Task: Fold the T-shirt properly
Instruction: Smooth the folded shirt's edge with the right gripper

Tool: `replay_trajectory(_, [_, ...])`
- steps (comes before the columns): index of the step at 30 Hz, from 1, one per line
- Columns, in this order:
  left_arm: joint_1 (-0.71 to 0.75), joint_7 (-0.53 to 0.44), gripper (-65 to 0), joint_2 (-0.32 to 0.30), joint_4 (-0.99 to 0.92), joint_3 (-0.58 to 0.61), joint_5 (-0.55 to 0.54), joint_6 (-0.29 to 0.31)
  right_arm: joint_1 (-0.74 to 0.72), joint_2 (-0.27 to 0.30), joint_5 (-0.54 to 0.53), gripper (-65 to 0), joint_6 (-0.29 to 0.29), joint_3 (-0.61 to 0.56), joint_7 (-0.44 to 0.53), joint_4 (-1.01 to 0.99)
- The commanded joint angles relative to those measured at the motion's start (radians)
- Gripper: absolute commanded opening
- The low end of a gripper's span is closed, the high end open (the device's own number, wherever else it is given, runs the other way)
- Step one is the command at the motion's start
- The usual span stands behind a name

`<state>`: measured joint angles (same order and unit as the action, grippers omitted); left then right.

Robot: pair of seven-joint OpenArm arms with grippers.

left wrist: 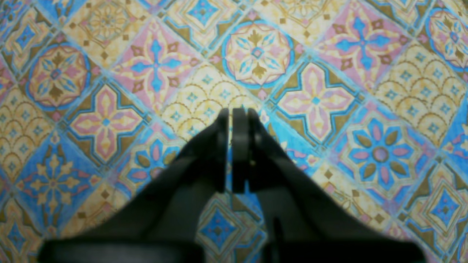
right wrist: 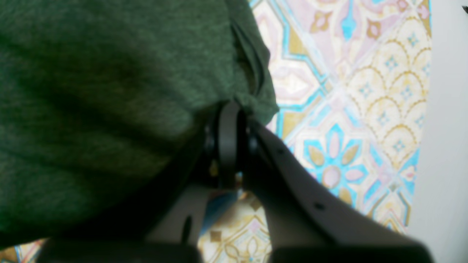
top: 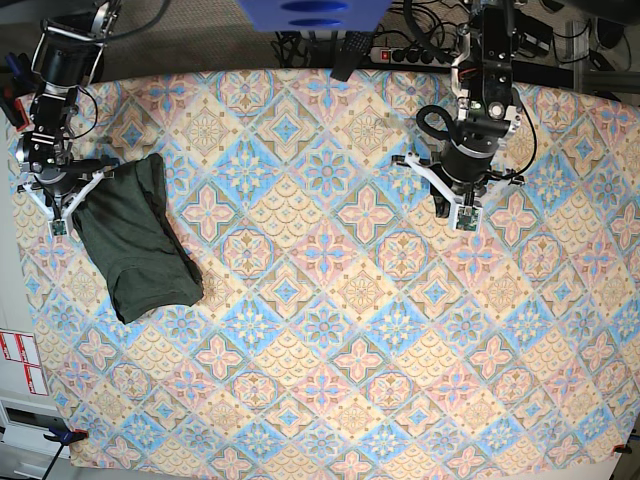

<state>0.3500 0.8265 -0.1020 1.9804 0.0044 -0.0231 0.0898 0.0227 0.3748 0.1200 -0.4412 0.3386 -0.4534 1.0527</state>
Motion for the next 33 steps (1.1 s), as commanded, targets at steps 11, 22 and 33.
replay_trajectory(11, [-0.012,-0.019,-65.0,0.003,0.018,0.001,0.002,-0.002,0.136,-0.018,0.002,-63.6,-0.003,0.003,-0.021,0.189])
replay_trajectory(22, [-0.01,-0.019,-65.0,0.002,0.018,0.001,0.002,-0.002,0.138,-0.061,0.002,-63.6,-0.003,0.004,-0.021,0.252])
replay_trajectory(33, [-0.01,-0.019,-65.0,0.003,0.018,0.001,0.001,-0.002,0.268,-0.064,0.0,-63.6,-0.003,0.009,-0.023,0.45])
